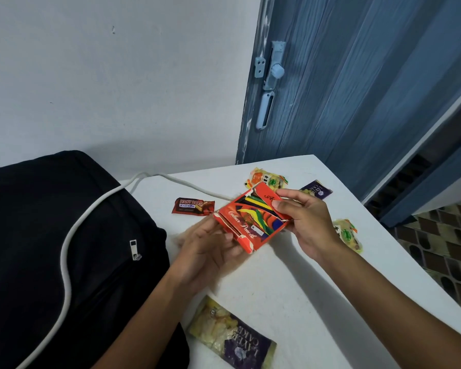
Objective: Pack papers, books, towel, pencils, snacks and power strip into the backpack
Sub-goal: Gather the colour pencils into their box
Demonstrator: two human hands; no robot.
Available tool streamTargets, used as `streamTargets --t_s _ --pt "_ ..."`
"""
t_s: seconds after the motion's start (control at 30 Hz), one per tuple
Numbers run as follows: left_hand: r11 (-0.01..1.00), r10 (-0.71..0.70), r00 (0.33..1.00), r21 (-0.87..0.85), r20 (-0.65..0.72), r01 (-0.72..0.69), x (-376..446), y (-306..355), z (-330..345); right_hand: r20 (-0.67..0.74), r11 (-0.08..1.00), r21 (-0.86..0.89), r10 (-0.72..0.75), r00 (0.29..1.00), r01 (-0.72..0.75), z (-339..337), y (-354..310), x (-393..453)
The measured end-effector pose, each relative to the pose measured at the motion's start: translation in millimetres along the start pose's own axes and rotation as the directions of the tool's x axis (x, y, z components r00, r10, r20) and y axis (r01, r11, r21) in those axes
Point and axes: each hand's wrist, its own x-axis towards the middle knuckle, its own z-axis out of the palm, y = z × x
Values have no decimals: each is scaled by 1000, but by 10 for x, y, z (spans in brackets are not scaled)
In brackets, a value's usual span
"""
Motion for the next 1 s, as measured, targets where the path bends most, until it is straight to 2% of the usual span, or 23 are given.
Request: streamTargets --t_s 0.17,0.5,1.0 --pt "998 65 996 23 -68 -64 6 -8 0 27 1000 20 -21 999 20 38 -2 -35" --pt "996 78 992 59 -103 -72 -30 -2 38 25 986 5 -166 986 166 63 -36 -110" --pt "994 96 993 62 -65 -92 -34 2 22 15 995 100 23 1000 -24 32 8 -90"
